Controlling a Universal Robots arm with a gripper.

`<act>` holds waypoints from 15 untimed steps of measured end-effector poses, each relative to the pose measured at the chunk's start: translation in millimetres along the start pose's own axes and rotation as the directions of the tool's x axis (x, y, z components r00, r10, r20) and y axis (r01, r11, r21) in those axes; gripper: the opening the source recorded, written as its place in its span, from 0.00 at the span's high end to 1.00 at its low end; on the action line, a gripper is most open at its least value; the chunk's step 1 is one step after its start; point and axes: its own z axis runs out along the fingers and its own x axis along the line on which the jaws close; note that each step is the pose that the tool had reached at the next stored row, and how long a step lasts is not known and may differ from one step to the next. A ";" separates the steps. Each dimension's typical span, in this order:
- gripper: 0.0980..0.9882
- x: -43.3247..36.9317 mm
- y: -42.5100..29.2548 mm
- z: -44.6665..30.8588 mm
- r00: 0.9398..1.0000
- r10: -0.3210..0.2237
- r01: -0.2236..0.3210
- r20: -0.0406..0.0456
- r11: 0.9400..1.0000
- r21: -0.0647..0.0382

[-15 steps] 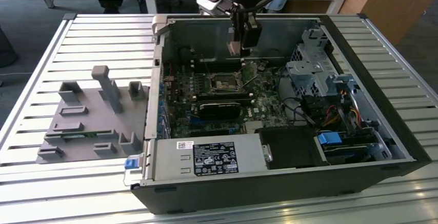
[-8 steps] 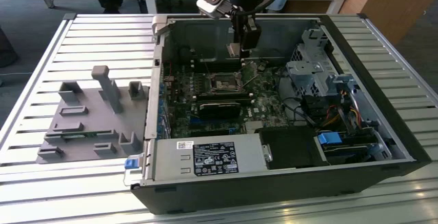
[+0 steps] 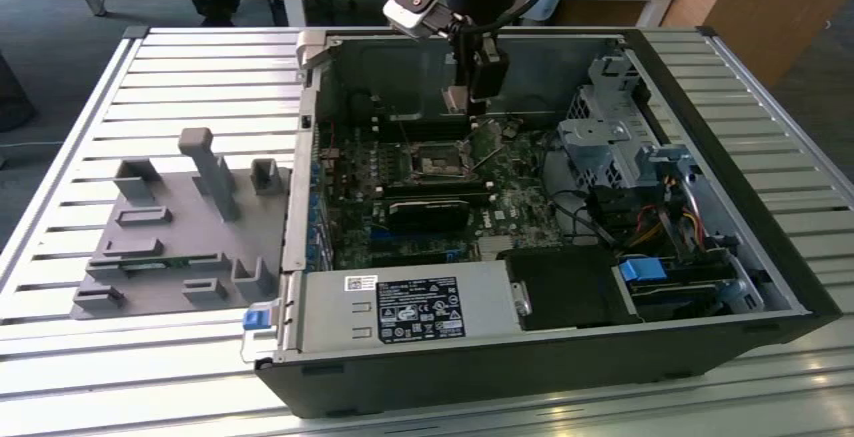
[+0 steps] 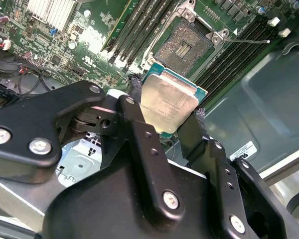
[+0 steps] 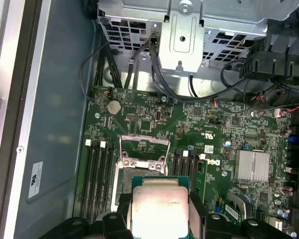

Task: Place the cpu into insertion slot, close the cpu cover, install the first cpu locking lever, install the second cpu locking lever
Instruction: 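Place the cpu into insertion slot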

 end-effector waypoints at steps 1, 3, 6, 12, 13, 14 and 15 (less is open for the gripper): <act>0.51 0.0 0.0 0.3 1.000 0.000 0.000 0.000 1.000 0.000; 0.51 0.0 -0.1 1.1 1.000 0.000 0.000 0.000 1.000 0.000; 0.51 0.0 -0.1 1.7 1.000 0.000 0.000 0.003 1.000 0.000; 0.51 0.1 -0.4 3.4 1.000 -0.001 0.001 0.019 1.000 -0.001; 0.51 0.0 -0.4 3.7 1.000 -0.001 0.001 0.019 1.000 -0.001; 0.51 0.1 -0.4 4.3 1.000 -0.001 0.001 0.019 1.000 -0.001; 0.51 0.1 -0.5 5.4 1.000 -0.001 0.001 0.019 1.000 -0.001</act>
